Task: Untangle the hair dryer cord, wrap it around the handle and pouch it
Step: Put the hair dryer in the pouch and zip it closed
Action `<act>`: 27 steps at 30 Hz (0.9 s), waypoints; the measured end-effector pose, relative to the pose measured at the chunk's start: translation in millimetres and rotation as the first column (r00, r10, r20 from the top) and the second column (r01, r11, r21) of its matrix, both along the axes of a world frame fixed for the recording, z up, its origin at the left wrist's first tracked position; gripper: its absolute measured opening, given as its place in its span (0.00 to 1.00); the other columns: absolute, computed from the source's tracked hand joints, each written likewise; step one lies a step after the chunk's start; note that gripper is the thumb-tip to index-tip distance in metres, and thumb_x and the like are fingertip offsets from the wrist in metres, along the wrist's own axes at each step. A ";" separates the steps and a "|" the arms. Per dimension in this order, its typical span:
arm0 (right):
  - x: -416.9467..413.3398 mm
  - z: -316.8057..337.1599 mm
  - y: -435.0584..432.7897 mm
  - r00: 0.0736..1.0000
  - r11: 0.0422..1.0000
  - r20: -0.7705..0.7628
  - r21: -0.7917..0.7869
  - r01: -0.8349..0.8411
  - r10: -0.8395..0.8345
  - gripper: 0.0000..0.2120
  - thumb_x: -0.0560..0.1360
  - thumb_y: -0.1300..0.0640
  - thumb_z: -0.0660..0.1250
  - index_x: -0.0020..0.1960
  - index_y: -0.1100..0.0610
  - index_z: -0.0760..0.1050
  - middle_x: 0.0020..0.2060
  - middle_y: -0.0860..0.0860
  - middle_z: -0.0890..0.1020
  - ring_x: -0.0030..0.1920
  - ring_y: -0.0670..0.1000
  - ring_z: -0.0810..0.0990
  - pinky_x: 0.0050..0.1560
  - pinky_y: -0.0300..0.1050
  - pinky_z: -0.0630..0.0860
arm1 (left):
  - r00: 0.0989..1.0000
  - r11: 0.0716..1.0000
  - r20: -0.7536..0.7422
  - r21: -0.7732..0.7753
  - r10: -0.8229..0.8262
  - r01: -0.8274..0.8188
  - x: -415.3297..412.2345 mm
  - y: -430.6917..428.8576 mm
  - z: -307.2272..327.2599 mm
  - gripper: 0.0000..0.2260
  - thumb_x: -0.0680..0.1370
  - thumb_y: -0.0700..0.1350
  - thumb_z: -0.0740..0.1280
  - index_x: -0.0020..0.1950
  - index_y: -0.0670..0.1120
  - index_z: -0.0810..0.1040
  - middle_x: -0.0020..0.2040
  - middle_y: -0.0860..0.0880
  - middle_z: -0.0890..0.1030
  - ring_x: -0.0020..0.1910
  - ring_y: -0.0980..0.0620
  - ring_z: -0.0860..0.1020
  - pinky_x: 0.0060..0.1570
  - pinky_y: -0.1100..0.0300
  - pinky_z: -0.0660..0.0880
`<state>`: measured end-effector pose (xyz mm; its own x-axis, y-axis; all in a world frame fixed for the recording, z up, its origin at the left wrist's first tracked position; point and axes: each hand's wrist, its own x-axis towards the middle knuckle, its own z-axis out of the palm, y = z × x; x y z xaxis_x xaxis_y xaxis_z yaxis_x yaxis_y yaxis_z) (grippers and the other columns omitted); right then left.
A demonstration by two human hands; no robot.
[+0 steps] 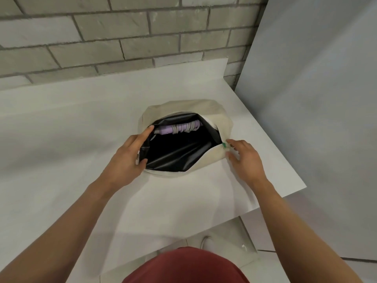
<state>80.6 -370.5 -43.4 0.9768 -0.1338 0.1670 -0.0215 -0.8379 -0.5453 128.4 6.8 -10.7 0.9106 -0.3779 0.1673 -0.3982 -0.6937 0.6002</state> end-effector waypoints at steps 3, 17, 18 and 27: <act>0.2 3.3 0.2 0.997 1.000 0.070 0.008 0.007 -0.007 0.11 0.82 0.54 0.70 0.63 0.55 0.83 0.56 0.52 0.84 0.58 0.57 0.81 0.57 0.51 0.77 | 1.000 1.000 0.010 0.011 -0.010 0.010 -1.2 -1.8 1.0 0.49 0.75 0.33 0.73 0.81 0.68 0.50 0.58 0.59 0.68 0.49 0.65 0.74 0.47 0.70 0.71; -21.2 35.8 -10.9 0.923 0.949 0.379 0.311 -0.057 -0.069 0.08 0.82 0.55 0.68 0.59 0.46 0.82 0.52 0.36 0.83 0.52 0.47 0.83 0.50 0.35 0.78 | 0.905 0.826 -0.279 -0.384 0.323 -0.413 -2.8 11.4 17.8 0.32 0.71 0.40 0.80 0.67 0.66 0.75 0.42 0.61 0.82 0.39 0.60 0.79 0.51 0.59 0.77; -23.4 37.1 -13.9 0.917 0.951 0.390 0.306 -0.050 -0.077 0.08 0.82 0.55 0.68 0.59 0.46 0.82 0.52 0.36 0.83 0.52 0.46 0.83 0.50 0.35 0.78 | 0.901 0.829 -0.261 -0.365 0.346 -0.424 -3.2 12.0 18.3 0.28 0.71 0.40 0.80 0.63 0.66 0.78 0.39 0.62 0.81 0.36 0.61 0.78 0.49 0.61 0.77; -46.8 35.2 -35.6 0.892 0.943 0.430 0.332 -0.012 -0.139 0.11 0.83 0.62 0.66 0.59 0.46 0.78 0.59 0.38 0.83 0.59 0.44 0.83 0.55 0.32 0.77 | 0.886 0.674 -0.459 -0.634 0.066 -0.379 -3.4 13.6 31.7 0.11 0.67 0.35 0.81 0.40 0.49 0.85 0.37 0.53 0.78 0.40 0.49 0.81 0.51 0.54 0.82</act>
